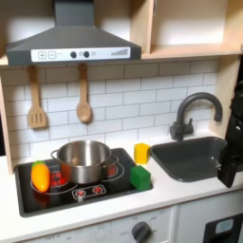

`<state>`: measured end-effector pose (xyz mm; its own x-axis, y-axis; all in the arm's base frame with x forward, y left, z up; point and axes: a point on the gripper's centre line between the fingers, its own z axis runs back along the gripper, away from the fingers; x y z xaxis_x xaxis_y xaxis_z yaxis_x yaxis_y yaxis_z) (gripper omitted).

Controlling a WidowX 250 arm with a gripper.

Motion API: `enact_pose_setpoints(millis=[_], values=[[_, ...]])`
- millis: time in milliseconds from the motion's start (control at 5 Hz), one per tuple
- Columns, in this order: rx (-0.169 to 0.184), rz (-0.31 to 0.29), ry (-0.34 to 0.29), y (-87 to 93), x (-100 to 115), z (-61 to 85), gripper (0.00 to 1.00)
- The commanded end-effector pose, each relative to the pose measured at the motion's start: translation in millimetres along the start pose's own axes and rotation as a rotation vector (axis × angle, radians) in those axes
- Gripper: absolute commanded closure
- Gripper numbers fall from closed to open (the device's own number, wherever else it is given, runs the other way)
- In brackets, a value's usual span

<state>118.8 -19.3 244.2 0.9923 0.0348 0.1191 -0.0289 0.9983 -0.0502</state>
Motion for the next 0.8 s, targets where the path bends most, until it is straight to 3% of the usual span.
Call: enact_pose_setpoints(millis=[0, 600], values=[[0.0, -0.002, 0.0, -0.2, 0, 0.0, 0.0], [0.007, 0.018, 0.025, 1.9, -4, -21.7, 0.0]])
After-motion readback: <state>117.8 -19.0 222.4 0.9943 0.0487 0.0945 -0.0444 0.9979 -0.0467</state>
